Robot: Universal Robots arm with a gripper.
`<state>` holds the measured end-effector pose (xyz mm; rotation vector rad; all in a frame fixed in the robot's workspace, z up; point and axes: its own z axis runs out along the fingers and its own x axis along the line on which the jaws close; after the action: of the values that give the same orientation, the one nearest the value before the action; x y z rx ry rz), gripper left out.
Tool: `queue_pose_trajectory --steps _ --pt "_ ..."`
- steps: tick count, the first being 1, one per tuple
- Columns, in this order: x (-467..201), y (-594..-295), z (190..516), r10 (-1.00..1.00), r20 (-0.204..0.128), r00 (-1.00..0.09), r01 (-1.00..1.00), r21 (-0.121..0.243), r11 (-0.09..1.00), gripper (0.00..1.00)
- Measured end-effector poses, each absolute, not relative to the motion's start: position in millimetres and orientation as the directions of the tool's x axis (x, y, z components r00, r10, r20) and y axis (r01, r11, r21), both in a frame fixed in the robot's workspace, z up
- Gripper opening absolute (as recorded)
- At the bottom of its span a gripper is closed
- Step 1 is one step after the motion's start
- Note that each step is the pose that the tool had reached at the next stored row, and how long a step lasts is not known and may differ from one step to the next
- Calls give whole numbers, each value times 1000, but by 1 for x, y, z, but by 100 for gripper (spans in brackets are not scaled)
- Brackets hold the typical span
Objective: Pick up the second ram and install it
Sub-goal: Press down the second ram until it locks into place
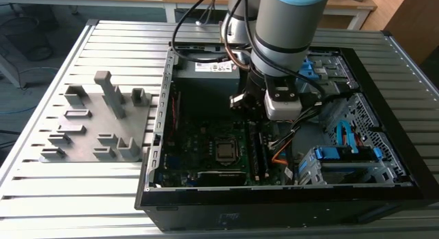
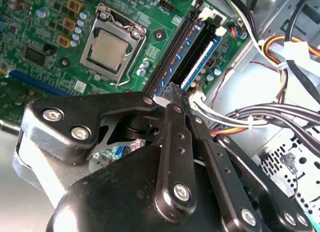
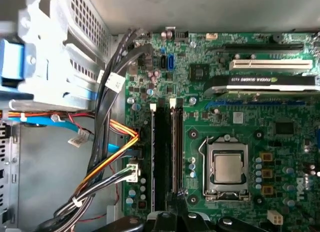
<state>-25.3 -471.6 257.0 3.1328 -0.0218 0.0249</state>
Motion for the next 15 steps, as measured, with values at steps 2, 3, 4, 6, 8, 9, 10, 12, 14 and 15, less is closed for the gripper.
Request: queue_pose_trajectory --steps 2,3,4,6,8,9,10,12,14,15 --pt "-25 -469 253 -14 16 1000 -14 8 -1000 10" --pt "-25 -467 252 -14 16 1000 -14 8 -1000 10" --pt "-25 -463 250 -14 16 1000 -14 8 -1000 10" --pt "-25 -456 246 -14 16 1000 -14 6 -1000 10" --pt "-25 -449 242 -14 16 1000 -14 3 -1000 10" --pt "-25 -447 241 -14 16 1000 -14 1 -1000 10" --pt "-25 -447 239 -14 16 1000 -14 -1 -1000 10" --pt "-25 -446 235 -14 16 1000 -14 -2 -1000 10" --pt "-25 -446 231 -14 16 1000 -14 -4 -1000 10" --pt "-25 -446 230 -14 16 1000 -14 -4 -1000 10"
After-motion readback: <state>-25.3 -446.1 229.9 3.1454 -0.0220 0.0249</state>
